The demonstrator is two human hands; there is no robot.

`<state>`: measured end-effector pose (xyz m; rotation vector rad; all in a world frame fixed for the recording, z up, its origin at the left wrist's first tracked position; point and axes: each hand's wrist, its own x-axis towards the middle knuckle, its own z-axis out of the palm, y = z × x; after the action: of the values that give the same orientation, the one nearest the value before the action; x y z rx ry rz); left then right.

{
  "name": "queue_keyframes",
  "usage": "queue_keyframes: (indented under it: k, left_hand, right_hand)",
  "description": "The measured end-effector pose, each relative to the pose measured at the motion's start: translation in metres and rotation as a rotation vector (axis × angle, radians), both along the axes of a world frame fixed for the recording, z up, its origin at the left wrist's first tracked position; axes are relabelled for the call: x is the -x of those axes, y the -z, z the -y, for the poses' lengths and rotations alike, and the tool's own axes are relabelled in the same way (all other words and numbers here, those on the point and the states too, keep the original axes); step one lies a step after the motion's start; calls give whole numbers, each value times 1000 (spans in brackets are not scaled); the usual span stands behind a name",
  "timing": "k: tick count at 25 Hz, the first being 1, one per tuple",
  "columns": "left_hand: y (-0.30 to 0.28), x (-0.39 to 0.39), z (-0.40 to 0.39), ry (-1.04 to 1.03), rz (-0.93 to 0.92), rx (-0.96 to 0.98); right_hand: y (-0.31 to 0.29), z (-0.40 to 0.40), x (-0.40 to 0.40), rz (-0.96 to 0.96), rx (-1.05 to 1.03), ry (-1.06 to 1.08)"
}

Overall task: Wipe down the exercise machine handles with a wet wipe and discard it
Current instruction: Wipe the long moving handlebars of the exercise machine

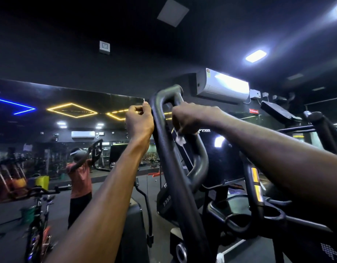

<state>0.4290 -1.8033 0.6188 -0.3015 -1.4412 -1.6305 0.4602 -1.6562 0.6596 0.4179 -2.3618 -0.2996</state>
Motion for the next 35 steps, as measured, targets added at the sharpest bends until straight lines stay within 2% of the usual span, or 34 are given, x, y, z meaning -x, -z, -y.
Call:
queue_keyframes:
  k: [2, 5, 8, 11, 16, 20, 24, 26, 28, 31, 32, 35]
  left_hand:
    - [0, -4, -3, -72, 12, 14]
    - [3, -10, -10, -160, 24, 47]
    - [8, -16, -16, -241, 6, 92]
    - [12, -20, -20, -323, -20, 135]
    - [12, -25, -25, -418, 10, 159]
    - [10, -34, -34, -552, -4, 224]
    - [11, -37, -40, -636, -21, 357]
    - [9, -38, -41, -670, -7, 416]
    - [6, -38, -43, -706, 10, 488]
    - [-8, -35, -47, -741, 50, 635]
    - [-15, -35, -49, -738, 66, 684]
    - [-28, -33, -58, -711, 120, 761]
  right_hand:
    - [8, -1, -3, -62, -15, -31]
    - [16, -1, -13, 50, -53, 34]
    - [27, -5, -17, -27, -28, -19]
    - [42, -10, -25, 89, -78, 14]
    - [74, -23, -37, 8, -72, -91]
    - [80, -28, -53, 134, -2, -131]
    - [75, -22, -62, 512, 127, -290]
    - [73, -33, -59, 560, 257, -357]
    - [61, -50, -46, 391, 426, -392]
    - [35, -72, -14, -59, 763, -330]
    - [26, -74, -3, -151, 851, -324]
    - [5, -57, 27, -184, 1068, -421]
